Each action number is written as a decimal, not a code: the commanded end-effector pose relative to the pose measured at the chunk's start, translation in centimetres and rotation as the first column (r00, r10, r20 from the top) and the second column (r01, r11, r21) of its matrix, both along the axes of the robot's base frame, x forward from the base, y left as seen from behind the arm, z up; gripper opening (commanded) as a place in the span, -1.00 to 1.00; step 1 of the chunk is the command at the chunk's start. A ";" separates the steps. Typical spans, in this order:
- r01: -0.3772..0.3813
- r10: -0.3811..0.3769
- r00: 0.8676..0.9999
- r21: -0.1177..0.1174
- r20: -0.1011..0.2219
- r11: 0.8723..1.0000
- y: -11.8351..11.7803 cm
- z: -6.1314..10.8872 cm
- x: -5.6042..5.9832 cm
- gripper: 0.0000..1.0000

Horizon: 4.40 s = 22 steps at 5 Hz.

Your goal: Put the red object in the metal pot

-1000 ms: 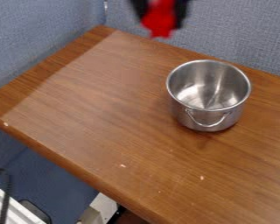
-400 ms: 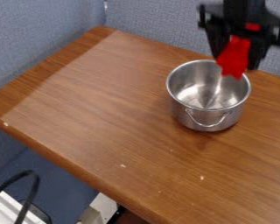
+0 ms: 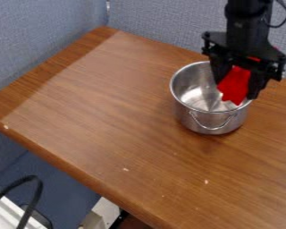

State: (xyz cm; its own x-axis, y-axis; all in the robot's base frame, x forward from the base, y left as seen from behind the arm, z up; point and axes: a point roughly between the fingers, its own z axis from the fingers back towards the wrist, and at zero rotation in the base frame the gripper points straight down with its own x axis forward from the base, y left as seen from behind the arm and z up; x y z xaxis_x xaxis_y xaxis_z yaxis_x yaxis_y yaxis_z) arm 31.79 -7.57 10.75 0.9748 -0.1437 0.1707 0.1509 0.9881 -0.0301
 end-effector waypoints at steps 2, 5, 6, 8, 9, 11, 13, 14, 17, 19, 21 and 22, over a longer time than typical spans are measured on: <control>-0.057 0.057 0.998 0.015 0.000 0.998 1.7 -1.0 0.7 -1.00; -0.232 0.233 0.972 -0.026 0.034 0.972 3.8 -0.2 0.9 -1.00; -0.288 0.289 0.957 -0.024 0.023 0.957 4.5 -1.2 1.3 -1.00; -0.222 0.223 0.975 -0.032 0.015 0.974 5.7 -0.9 2.8 -1.00; -0.281 0.284 0.958 -0.069 0.029 0.957 6.8 0.7 3.1 -1.00; -0.321 0.324 0.946 -0.077 0.031 0.944 6.0 0.3 3.9 -1.00; -0.306 0.308 0.951 -0.062 0.030 0.950 3.2 -1.6 4.6 -1.00; -0.316 0.318 0.948 -0.062 0.030 0.947 2.9 -2.4 4.6 -1.00; -0.304 0.305 0.952 -0.040 0.010 0.952 2.8 -3.4 4.5 -1.00; -0.324 0.324 0.946 -0.030 -0.006 0.946 4.1 -4.6 5.4 -1.00; -0.335 0.334 0.942 -0.029 -0.029 0.942 4.2 -5.9 6.0 -1.00; -0.336 0.335 0.941 -0.025 -0.042 0.942 3.8 -6.7 6.0 -1.00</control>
